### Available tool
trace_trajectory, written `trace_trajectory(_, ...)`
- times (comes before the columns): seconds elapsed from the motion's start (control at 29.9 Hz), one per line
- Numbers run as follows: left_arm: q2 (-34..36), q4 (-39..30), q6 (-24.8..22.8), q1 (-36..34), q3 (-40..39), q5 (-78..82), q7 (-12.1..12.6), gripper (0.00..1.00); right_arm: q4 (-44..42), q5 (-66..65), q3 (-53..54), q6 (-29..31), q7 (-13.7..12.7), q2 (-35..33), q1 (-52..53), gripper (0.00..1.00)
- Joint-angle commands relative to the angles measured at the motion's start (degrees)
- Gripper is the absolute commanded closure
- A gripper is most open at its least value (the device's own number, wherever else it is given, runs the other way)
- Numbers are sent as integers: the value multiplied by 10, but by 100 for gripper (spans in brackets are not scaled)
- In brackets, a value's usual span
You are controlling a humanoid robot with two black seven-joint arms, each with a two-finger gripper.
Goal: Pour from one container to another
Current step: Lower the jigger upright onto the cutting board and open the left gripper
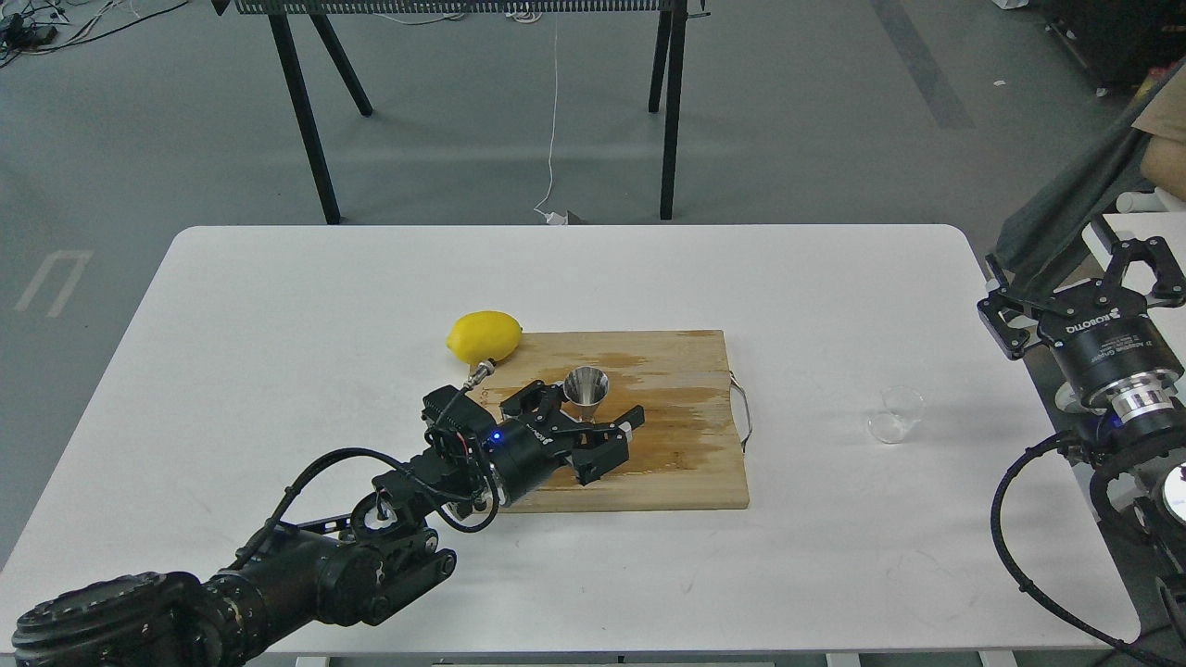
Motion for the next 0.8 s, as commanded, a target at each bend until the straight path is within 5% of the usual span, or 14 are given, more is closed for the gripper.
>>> trace_trajectory(0.0, 0, 0, 0, 4, 0, 0, 0, 2, 0, 0, 0, 0, 0, 0, 0, 1)
trace_trajectory(0.77, 31, -6, 0, 19, -2, -1, 0, 3, 0, 0, 0, 0, 0, 0, -2, 1)
